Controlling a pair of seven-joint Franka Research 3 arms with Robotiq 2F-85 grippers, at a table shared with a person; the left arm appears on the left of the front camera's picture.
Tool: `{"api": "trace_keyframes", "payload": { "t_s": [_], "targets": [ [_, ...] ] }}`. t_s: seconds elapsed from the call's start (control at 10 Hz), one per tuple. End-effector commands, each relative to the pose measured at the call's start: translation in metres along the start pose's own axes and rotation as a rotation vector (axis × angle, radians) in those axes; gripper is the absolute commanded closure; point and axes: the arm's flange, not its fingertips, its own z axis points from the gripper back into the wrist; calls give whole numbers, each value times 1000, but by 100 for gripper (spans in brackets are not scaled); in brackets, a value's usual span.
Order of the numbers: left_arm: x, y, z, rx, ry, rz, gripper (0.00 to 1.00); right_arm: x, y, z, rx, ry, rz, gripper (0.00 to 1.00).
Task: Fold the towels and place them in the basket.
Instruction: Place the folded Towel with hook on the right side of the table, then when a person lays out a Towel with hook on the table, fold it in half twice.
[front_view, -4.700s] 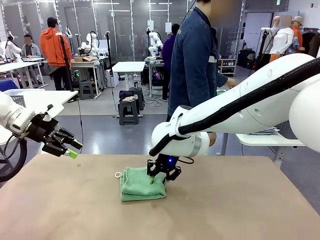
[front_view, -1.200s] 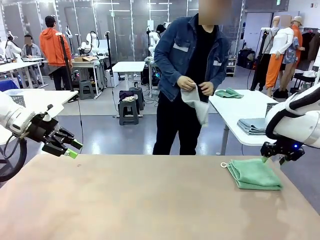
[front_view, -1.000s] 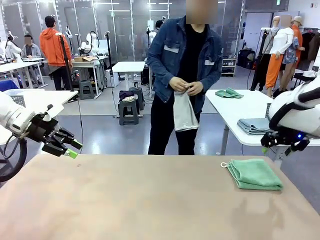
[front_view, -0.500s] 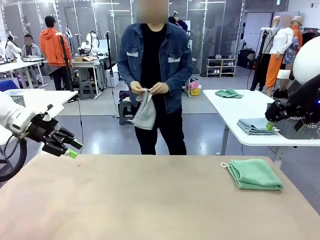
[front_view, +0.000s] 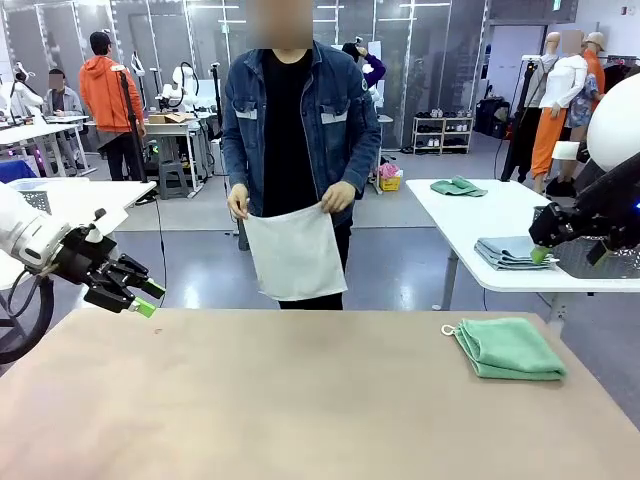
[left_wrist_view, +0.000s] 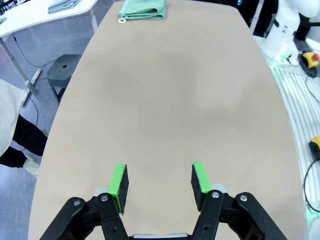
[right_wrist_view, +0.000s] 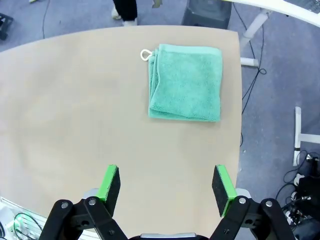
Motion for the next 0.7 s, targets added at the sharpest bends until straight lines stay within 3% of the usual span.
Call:
{"api": "trace_keyframes", "payload": {
  "t_s": [0.0, 0.6],
  "targets": [
    [1, -1, 1, -1, 7, -6, 35, 1, 0, 2, 1, 0, -4, 8],
    [1, -1, 1, -1, 7, -6, 35, 1, 0, 2, 1, 0, -4, 8]
  ]
}}
